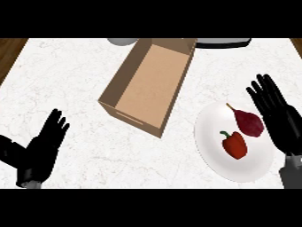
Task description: Pick the bell pepper from the plate and place it in the cardboard box
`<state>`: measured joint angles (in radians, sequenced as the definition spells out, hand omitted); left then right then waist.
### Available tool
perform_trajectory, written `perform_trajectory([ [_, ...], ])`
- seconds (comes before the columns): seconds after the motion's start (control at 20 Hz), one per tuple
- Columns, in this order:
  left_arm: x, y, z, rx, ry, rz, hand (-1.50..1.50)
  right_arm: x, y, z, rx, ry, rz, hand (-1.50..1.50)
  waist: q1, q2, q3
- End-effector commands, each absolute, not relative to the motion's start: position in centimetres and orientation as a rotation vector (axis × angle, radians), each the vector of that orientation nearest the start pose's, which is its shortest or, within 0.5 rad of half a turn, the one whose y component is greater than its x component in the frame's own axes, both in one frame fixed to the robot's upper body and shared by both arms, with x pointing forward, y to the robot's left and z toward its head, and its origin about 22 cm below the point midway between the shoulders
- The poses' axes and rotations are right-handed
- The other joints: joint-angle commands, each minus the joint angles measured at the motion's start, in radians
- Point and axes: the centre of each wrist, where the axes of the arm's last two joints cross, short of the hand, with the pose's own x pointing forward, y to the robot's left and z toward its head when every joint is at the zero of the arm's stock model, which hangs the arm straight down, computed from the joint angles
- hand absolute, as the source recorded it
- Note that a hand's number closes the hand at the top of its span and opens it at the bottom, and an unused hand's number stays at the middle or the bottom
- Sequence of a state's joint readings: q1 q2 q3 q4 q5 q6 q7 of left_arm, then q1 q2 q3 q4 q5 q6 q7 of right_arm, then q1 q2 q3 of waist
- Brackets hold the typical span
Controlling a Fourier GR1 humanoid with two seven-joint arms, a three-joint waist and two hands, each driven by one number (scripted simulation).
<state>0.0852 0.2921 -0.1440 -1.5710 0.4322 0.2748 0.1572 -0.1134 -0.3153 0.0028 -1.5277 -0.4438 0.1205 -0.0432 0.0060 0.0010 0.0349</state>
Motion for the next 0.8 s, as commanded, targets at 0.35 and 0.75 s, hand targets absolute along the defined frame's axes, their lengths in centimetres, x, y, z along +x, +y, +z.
perform_trajectory([
  [0.35, 23.5, 34.0, 2.4, 0.5, -1.363, -0.119, 0.0, 29.4, -30.6, 14.0, 0.125, -1.76, 1.047, -1.5, 0.023, -0.027, -0.042],
  [0.75, 25.0, 34.5, 2.1, 0.618, -1.403, -0.224, 0.0, 27.7, -36.6, 1.7, 0.527, -1.747, 0.865, -1.5, 0.029, 0.027, -0.026],
])
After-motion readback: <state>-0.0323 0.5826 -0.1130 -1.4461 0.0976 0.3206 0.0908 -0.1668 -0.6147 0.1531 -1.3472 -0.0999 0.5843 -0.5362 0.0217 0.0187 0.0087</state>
